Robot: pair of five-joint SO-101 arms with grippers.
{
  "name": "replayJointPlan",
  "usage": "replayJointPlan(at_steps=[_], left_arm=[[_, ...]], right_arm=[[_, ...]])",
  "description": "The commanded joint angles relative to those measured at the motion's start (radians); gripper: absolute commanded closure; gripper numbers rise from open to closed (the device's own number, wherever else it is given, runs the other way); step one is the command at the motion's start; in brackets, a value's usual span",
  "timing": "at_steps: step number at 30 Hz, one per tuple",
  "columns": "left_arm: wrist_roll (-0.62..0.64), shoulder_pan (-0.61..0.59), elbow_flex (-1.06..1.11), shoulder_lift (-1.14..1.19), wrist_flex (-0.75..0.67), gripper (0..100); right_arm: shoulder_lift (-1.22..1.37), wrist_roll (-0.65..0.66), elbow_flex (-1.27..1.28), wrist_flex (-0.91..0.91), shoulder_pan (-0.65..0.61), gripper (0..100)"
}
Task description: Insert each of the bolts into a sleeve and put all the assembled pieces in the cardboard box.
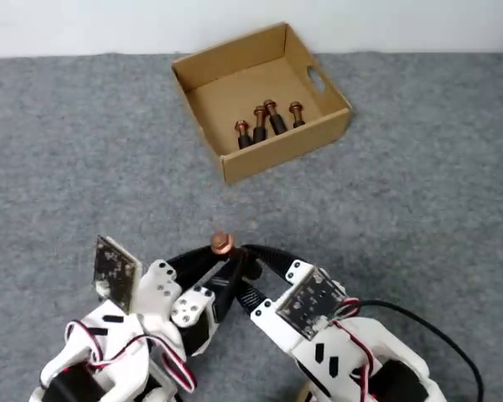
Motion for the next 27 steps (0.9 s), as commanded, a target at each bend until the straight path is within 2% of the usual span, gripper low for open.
replayJointPlan(at_steps=[1, 8, 16, 20, 24, 26, 27], left_arm=[[-0.086, 0.005, -0.007, 0.006, 0.094, 97], [-0.181, 0.005, -0.007, 0.009, 0.198, 70], [-0.184, -0.003, -0.133, 0.006, 0.311, 68], [-0.187, -0.11, -0.171, 0.0, 0.307, 74], [-0.255, -0.325, -0.162, 0.0, 0.305, 91], [-0.307, -0.443, -0.139, 0.0, 0.305, 100], [-0.338, -0.499, -0.114, 0.0, 0.305, 100]], right_arm=[[-0.004, 0.006, -0.066, -0.031, 0.044, 99.1], [-0.002, 0.063, -0.061, -0.031, 0.044, 99.1], [-0.002, 0.061, -0.051, -0.021, 0.048, 99.1], [-0.004, 0.06, -0.025, -0.021, 0.096, 99.1], [-0.004, 0.048, -0.002, -0.021, 0.209, 99.1], [-0.004, -0.009, 0.0, -0.021, 0.28, 99.1], [-0.004, -0.037, 0.002, -0.016, 0.317, 99.1]])
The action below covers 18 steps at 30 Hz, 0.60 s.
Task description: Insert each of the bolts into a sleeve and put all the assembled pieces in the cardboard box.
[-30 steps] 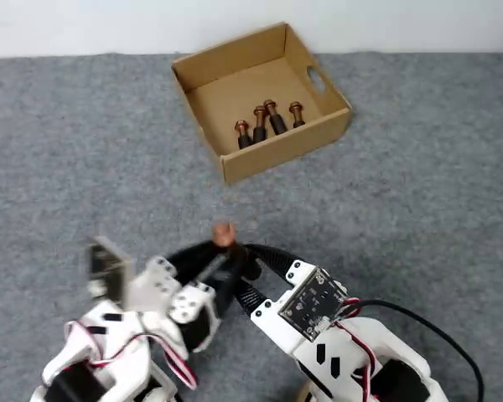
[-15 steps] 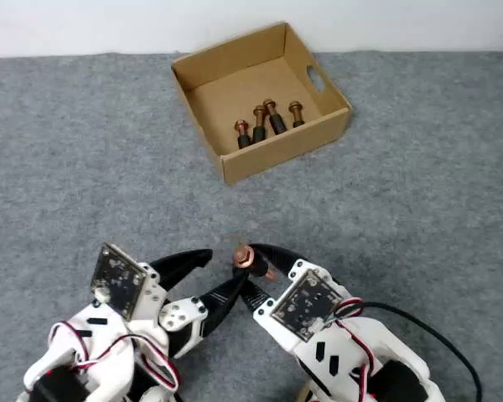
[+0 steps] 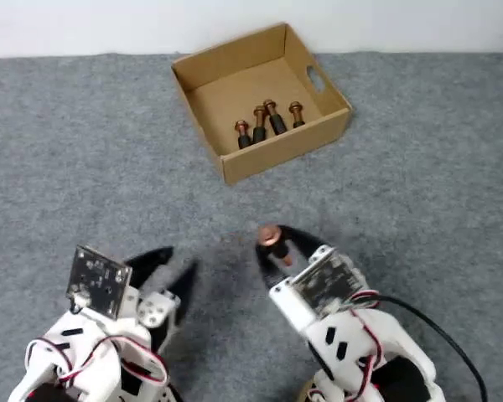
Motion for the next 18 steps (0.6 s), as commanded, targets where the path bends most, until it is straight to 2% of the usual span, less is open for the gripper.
replayJointPlan(at_steps=[1, 5, 9, 14, 18], left_arm=[[-0.104, -0.215, 0.062, 0.003, 0.003, 98], [-0.19, -0.391, 0.237, 0.003, -0.043, 100], [-0.241, -0.46, 0.372, 0.003, -0.106, 100], [-0.275, -0.465, 0.567, 0.003, -0.203, 100], [-0.275, -0.465, 0.674, 0.003, -0.258, 99]], right_arm=[[-0.001, -0.087, -0.006, -0.002, 0.134, 99.1], [-0.001, -0.192, -0.009, 0.079, 0.303, 99.1], [0.001, -0.265, -0.011, 0.134, 0.424, 99.1], [0.047, -0.292, -0.054, 0.14, 0.43, 99.1], [0.237, -0.293, -0.189, 0.139, 0.433, 99.1]])
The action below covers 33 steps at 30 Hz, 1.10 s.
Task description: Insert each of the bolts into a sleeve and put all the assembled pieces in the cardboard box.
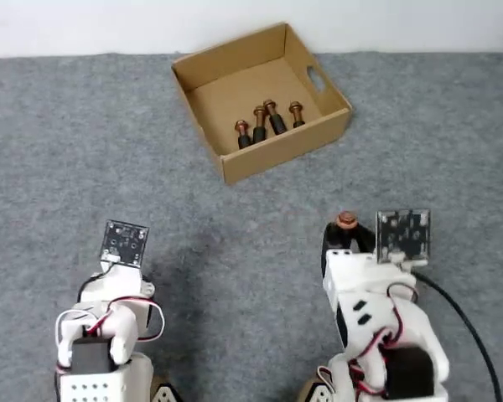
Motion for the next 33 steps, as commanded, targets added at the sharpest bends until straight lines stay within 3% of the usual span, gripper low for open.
replayJointPlan(at_steps=[1, 5, 15, 20, 27, 33], left_arm=[[-0.011, -0.003, 0.061, 0.002, -0.068, 99], [-0.008, -0.005, 0.088, 0.002, -0.1, 99], [-0.009, -0.005, 0.088, 0.002, -0.101, 99], [-0.009, -0.005, 0.088, 0.002, -0.101, 99], [-0.009, -0.005, 0.088, 0.002, -0.101, 99], [-0.009, -0.005, 0.088, 0.002, -0.101, 99]], right_arm=[[0.176, -0.011, -0.187, -0.005, 0.01, 99.1], [0.43, -0.011, -0.364, -0.058, 0.008, 99.1], [1.012, -0.009, -0.703, -0.487, 0.002, 99.1], [1.273, -0.005, -0.885, -0.616, -0.058, 99.1], [1.641, -0.002, -1.163, -0.72, -0.131, 99.1], [1.937, 0.107, -1.41, -0.727, -0.15, 99.1]])
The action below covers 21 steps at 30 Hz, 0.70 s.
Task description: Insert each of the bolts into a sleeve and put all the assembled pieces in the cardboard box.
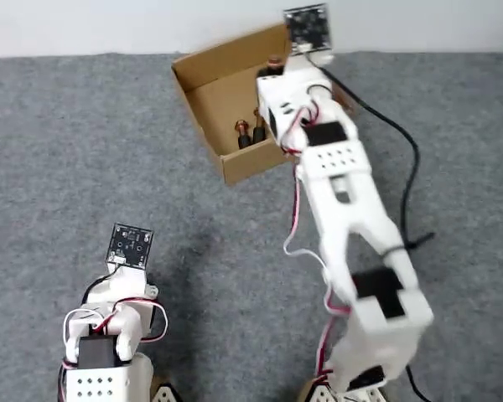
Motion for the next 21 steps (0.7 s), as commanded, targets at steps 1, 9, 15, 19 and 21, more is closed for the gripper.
replayJointPlan(at_steps=[1, 9, 15, 19, 21], left_arm=[[-0.009, -0.005, -0.005, -0.006, -0.025, 99], [-0.009, -0.005, -0.005, -0.006, -0.025, 99], [-0.009, -0.005, -0.005, -0.006, -0.025, 99], [-0.009, -0.005, -0.005, -0.006, -0.025, 99], [-0.009, -0.005, -0.005, -0.006, -0.025, 99]], right_arm=[[0.133, 0.057, -0.189, -0.033, -0.01, 99.1], [0.403, 0.143, -0.315, 0.051, -0.005, 99.1], [0.466, 0.146, -0.316, 0.216, -0.004, 98.9], [0.478, 0.146, -0.318, 0.294, -0.004, 91.9], [0.475, 0.146, -0.318, 0.325, -0.004, 84.6]])
